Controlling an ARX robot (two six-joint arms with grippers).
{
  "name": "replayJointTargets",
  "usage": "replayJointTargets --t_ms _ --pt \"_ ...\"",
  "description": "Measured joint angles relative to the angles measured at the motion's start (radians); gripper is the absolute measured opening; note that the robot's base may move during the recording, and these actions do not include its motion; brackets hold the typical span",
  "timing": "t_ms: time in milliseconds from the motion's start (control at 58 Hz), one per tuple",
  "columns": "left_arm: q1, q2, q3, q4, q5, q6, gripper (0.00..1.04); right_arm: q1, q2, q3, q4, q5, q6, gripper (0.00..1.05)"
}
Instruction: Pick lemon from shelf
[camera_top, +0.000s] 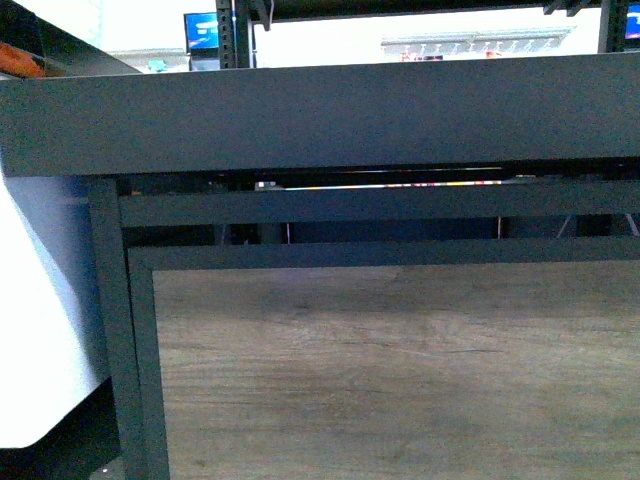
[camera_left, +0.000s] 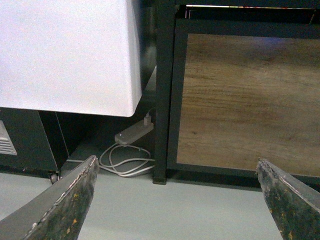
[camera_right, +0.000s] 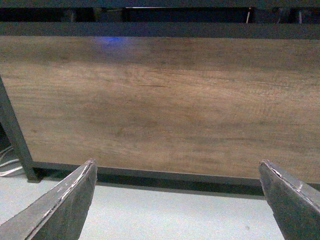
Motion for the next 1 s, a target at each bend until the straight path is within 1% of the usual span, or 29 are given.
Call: replayJointTargets --t_ms 1001 --pt "0.0 0.0 0.0 0.0 0.0 0.0 0.97 0.0 0.0 0.0 0.0 0.001 0.0 0.97"
